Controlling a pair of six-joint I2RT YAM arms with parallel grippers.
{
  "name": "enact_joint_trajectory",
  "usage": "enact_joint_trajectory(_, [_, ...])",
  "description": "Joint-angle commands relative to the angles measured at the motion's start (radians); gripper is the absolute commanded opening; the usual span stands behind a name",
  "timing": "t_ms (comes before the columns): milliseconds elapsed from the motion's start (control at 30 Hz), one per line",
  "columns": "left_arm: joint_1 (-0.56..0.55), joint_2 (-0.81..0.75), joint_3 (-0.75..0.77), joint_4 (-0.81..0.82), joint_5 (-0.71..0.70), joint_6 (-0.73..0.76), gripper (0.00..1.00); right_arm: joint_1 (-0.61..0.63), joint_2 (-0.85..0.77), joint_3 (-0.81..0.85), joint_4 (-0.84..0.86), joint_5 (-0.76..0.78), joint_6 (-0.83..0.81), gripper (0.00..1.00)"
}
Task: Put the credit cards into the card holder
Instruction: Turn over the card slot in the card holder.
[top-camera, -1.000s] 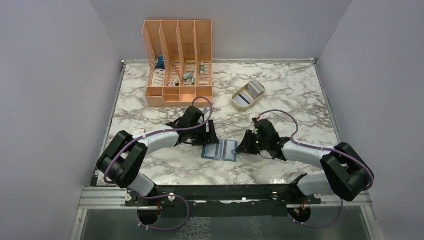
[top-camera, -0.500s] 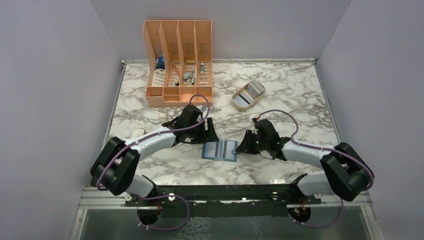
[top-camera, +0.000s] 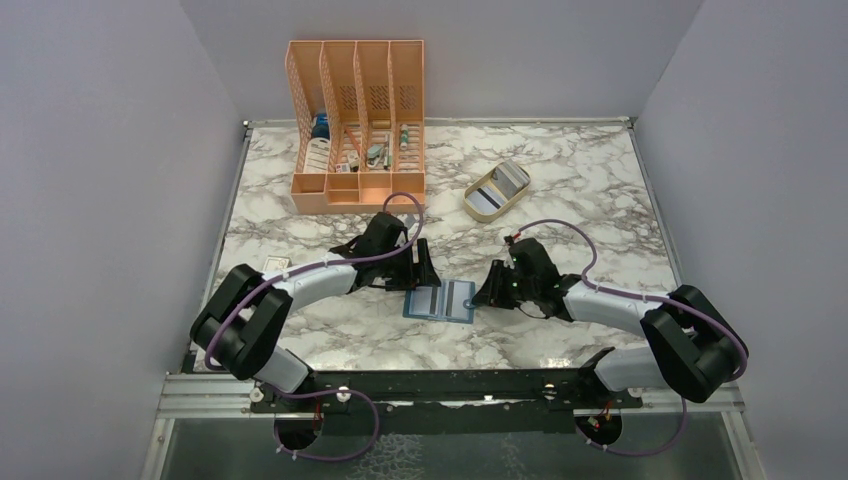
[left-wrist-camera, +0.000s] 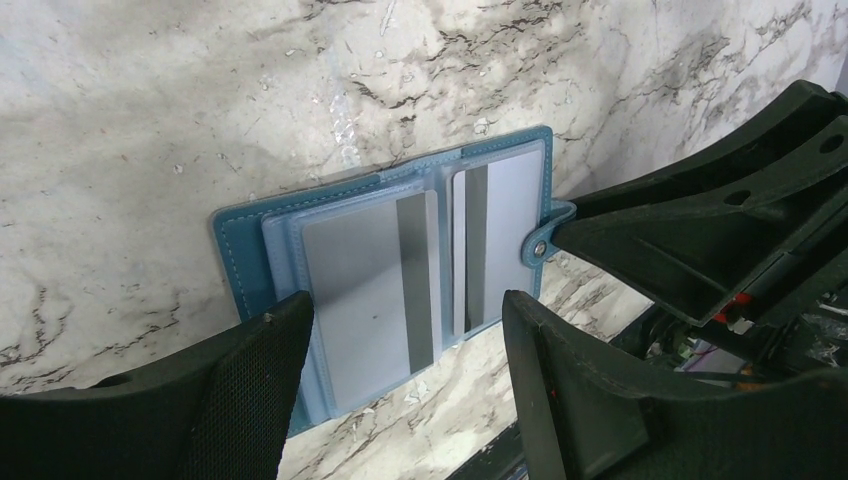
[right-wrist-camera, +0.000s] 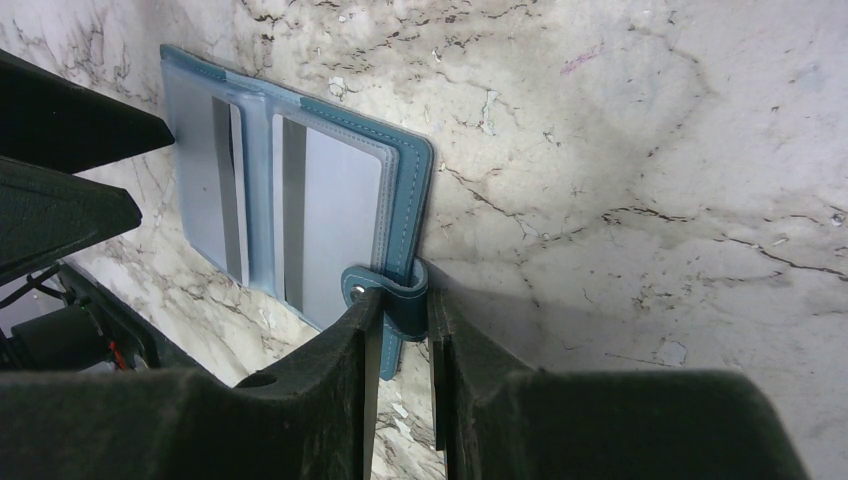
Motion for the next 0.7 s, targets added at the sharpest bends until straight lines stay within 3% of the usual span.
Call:
enact_joint_trajectory(0, [0.002,-0.008,-0.017,0.015,-0.005,0.000,0.72,0.007,-0.007,0.002,0.004,0.017,-0.013,0.23])
enact_joint_trajectory(233, [0.001,-0.028,-0.011,-0.016,-0.042,0.013,0.72,0.006,-0.010,0.000,0.004,0.016,-0.013,0.23])
enact_joint_trajectory(667, [0.001,0.019,-0.039,0.069,0.043,-0.025,0.72,0.006,-0.016,0.001,0.003,0.014,-0.013,0.23])
